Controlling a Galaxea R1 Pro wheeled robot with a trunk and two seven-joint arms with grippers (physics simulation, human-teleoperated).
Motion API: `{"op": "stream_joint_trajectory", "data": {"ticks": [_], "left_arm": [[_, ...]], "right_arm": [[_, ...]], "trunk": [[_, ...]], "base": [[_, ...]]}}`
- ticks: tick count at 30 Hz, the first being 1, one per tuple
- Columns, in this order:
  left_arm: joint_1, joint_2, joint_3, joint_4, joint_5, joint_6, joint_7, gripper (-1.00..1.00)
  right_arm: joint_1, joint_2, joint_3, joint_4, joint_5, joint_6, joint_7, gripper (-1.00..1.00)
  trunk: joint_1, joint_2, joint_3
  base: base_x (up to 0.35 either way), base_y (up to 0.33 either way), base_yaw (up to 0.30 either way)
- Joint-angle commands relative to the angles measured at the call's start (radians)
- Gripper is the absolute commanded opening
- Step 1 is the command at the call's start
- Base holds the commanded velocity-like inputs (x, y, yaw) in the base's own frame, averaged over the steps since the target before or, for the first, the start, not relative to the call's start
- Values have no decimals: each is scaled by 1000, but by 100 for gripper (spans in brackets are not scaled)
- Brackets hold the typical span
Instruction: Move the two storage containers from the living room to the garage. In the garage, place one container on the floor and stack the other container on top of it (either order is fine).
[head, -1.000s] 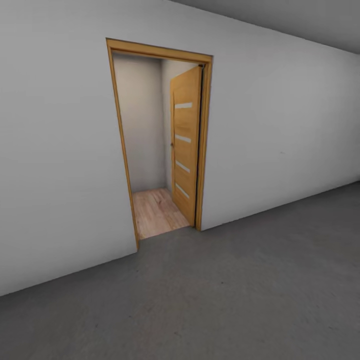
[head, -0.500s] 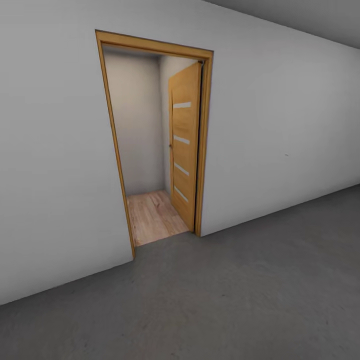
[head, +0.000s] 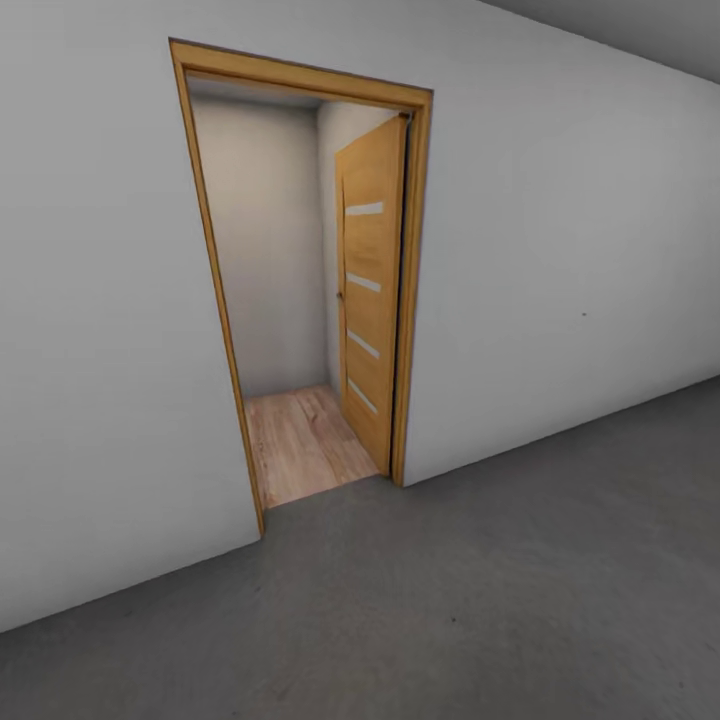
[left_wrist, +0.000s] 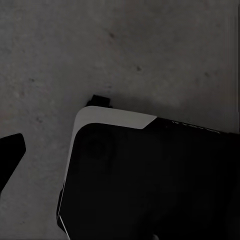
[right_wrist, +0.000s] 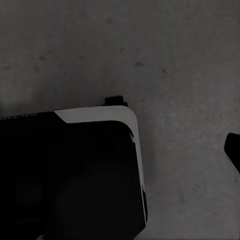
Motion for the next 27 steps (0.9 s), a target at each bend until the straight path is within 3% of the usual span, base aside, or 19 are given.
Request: {"op": "stream_joint_trajectory", "data": {"ticks": [1, 27], "left_arm": [[-1, 0, -3, 0, 7, 3, 3, 100], [-1, 0, -3, -1, 8, -13, 6, 100]], "right_arm": [[-2, 2, 10, 3, -8, -4, 0, 100], [-2, -3, 11, 2, -9, 3, -1, 100]], "trunk": [[1, -2, -2], [1, -2, -2]], "base": [[324, 0, 0], [324, 0, 0]]}}
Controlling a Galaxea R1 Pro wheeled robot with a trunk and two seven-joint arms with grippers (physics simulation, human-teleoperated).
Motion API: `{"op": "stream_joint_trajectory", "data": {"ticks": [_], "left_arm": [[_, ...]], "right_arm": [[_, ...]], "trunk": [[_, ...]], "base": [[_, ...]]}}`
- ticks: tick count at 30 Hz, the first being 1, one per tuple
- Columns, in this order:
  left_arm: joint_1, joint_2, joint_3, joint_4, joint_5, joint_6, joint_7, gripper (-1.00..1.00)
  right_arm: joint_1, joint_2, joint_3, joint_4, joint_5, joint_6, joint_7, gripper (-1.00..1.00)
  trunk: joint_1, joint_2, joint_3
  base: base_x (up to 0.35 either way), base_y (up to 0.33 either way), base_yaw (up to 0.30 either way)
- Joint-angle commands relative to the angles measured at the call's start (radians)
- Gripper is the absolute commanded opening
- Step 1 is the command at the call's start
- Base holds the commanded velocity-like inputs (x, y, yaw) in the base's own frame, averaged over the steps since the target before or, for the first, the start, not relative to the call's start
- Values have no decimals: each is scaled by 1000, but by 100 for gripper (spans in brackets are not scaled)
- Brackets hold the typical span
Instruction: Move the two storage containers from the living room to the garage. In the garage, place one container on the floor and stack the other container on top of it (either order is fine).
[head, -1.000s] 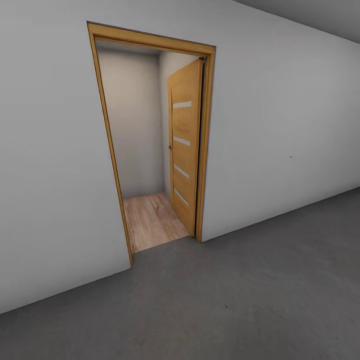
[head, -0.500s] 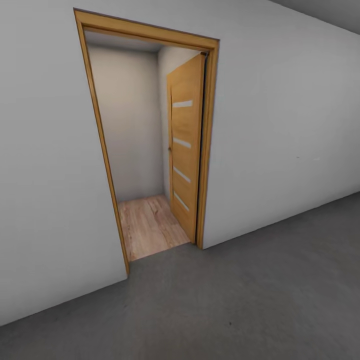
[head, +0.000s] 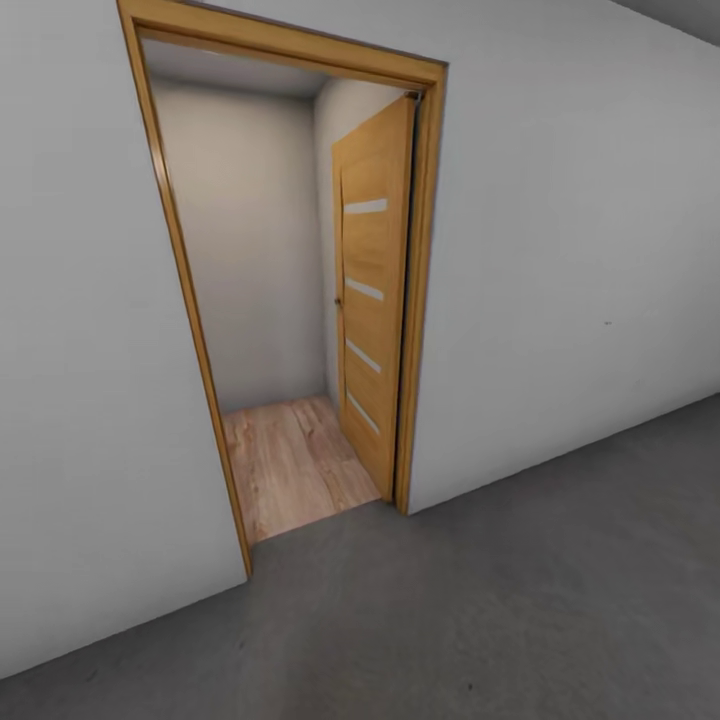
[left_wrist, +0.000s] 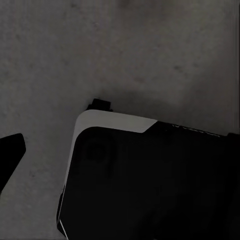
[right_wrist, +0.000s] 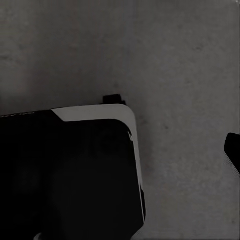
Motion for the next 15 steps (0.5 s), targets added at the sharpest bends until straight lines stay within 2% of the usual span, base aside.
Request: {"op": "stream_joint_trajectory", "data": {"ticks": [1, 15], "left_arm": [[-1, 0, -3, 0, 7, 1, 3, 100], [-1, 0, -3, 1, 7, 1, 3, 100]], "right_arm": [[-1, 0, 8, 3, -9, -5, 0, 100], [-1, 1, 10, 3, -6, -3, -2, 100]], "trunk": [[1, -2, -2], [1, -2, -2]], "base": [[324, 0, 0], [324, 0, 0]]}}
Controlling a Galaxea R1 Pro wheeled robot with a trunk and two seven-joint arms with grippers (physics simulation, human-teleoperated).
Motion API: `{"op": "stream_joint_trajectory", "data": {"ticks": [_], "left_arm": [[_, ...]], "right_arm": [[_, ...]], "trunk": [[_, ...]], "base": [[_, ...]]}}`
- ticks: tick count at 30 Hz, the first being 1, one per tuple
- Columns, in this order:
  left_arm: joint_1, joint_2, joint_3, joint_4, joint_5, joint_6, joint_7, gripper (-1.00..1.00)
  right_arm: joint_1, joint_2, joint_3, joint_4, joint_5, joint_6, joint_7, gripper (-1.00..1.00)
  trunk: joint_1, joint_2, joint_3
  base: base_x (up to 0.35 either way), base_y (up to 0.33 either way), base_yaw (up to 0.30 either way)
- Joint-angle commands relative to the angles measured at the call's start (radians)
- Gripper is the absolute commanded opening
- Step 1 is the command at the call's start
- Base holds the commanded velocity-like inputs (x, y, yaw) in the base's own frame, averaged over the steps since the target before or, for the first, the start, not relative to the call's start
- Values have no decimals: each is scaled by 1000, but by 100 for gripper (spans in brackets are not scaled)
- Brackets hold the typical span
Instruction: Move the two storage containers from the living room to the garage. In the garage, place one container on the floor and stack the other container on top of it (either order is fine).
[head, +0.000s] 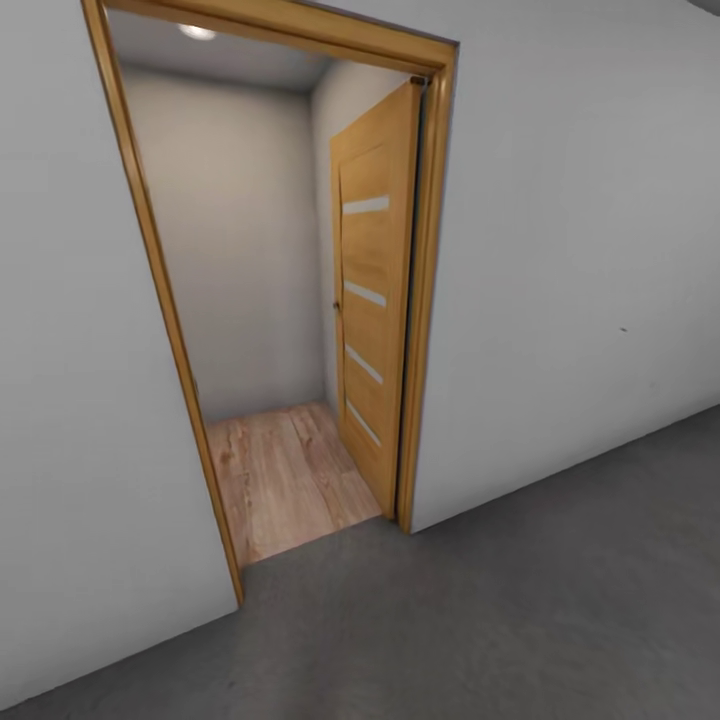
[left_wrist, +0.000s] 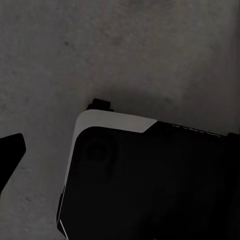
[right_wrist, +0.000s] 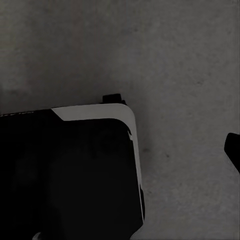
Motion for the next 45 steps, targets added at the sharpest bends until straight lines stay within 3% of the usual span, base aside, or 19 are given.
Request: {"op": "stream_joint_trajectory", "data": {"ticks": [1, 26, 45], "left_arm": [[-1, 0, -3, 0, 7, 1, 3, 100], [-1, 1, -3, -1, 7, 3, 3, 100], [-1, 0, -3, -1, 7, 3, 3, 100]], "right_arm": [[-2, 1, 8, 3, -4, -6, 0, 100], [-2, 9, 5, 2, 7, -6, 1, 100], [-2, 2, 6, 2, 8, -7, 0, 100]], "trunk": [[1, -2, -2], [1, -2, -2], [1, -2, -2]], "base": [[324, 0, 0], [324, 0, 0], [324, -11, 153]]}}
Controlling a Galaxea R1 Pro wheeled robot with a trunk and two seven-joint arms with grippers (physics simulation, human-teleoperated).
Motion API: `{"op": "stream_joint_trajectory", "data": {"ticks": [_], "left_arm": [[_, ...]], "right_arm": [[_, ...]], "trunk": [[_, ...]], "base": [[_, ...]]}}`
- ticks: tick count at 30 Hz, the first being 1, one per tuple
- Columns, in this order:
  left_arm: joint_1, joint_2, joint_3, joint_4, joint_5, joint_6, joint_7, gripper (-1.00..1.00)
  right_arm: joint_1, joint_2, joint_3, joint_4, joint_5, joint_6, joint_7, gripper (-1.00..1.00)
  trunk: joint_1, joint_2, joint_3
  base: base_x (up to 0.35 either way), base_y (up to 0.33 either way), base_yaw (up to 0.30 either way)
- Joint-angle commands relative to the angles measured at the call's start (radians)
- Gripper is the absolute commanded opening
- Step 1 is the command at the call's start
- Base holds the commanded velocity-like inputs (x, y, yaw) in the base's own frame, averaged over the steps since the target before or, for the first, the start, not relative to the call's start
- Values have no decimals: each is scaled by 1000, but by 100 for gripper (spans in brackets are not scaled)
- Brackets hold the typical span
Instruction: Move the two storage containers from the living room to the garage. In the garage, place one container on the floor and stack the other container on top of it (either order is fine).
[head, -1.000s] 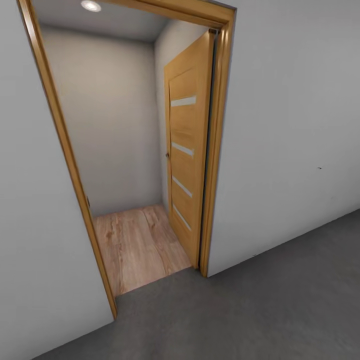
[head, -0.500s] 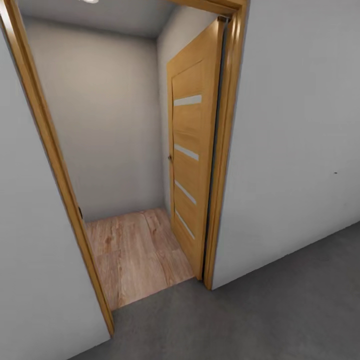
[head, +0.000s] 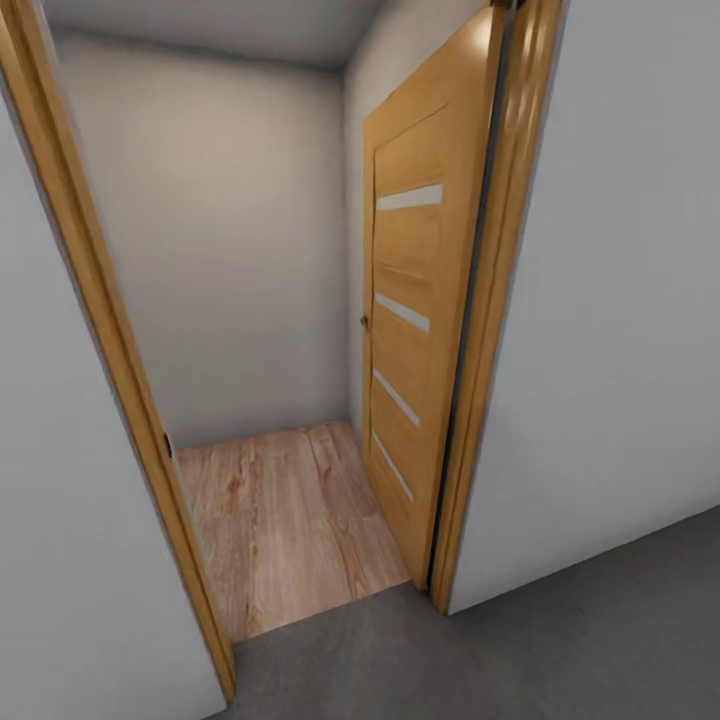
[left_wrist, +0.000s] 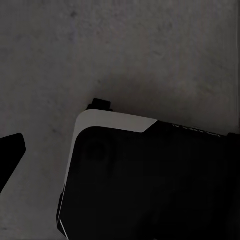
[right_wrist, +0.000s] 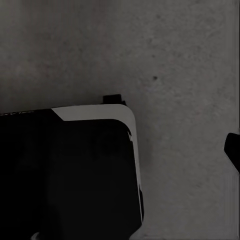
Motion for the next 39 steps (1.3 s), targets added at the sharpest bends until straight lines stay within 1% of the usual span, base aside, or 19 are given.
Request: {"op": "stream_joint_trajectory", "data": {"ticks": [1, 17, 23, 28, 39], "left_arm": [[-1, 0, -3, 0, 7, 1, 3, 100], [-1, 0, -3, 0, 7, 1, 3, 100], [-1, 0, -3, 0, 7, 0, 3, 100], [-1, 0, -3, 0, 7, 0, 3, 100], [-1, 1, -3, 0, 7, -2, 3, 100]], "right_arm": [[-1, 0, 9, 3, -8, -5, 0, 100], [-1, -2, 12, 3, -6, -7, 0, 100], [-1, 3, 13, 3, -6, -7, 2, 100], [-1, 1, 13, 3, -6, -9, 0, 100], [-1, 1, 12, 3, -6, -9, -1, 100]], "trunk": [[1, -2, -2], [1, -2, -2], [1, -2, -2], [1, -2, -2], [1, -2, -2]], "base": [[321, -83, 6], [308, -120, 1], [303, -132, 5], [303, -132, 191], [303, -105, 271]]}}
